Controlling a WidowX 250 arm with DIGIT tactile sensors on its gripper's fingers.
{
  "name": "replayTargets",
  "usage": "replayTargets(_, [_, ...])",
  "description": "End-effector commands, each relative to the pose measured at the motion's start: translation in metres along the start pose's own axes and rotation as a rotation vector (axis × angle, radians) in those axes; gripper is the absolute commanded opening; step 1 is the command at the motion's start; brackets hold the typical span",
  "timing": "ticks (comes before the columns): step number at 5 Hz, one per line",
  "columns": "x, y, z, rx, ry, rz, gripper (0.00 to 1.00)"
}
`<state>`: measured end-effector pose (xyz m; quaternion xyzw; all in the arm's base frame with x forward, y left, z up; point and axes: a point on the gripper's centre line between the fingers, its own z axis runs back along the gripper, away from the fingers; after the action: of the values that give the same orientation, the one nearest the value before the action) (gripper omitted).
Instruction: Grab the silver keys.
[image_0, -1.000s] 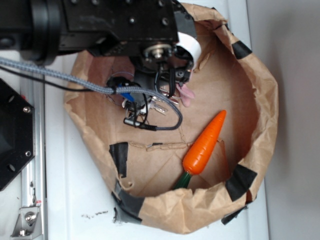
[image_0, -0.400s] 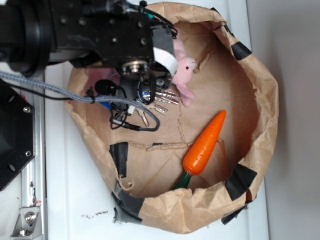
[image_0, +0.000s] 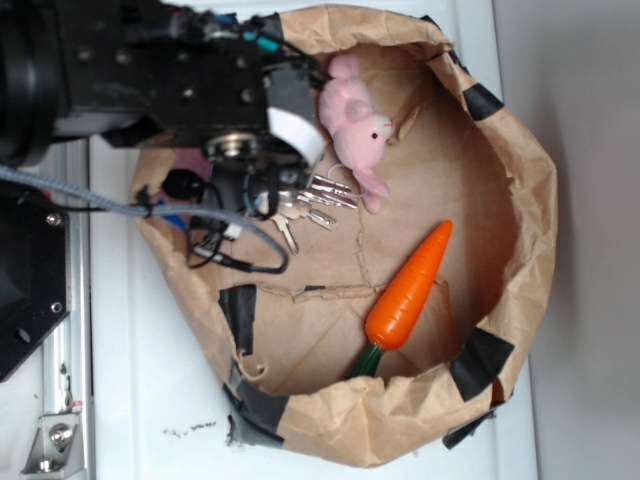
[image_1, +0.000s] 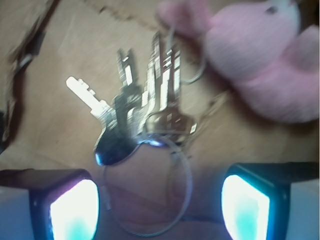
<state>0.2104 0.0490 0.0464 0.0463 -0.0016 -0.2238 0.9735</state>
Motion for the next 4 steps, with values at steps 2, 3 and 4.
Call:
replayTargets(2, [0.0102, -0.0043, -0.0042, 0.063, -0.024, 0.03, 1.0])
replayTargets(3, [0.0111, -0.0035, -0.0058, 0.066, -0.022, 0.038, 1.0])
replayTargets(4, [0.0102, -0.0035, -0.0084, 0.077, -0.028, 0.036, 1.0])
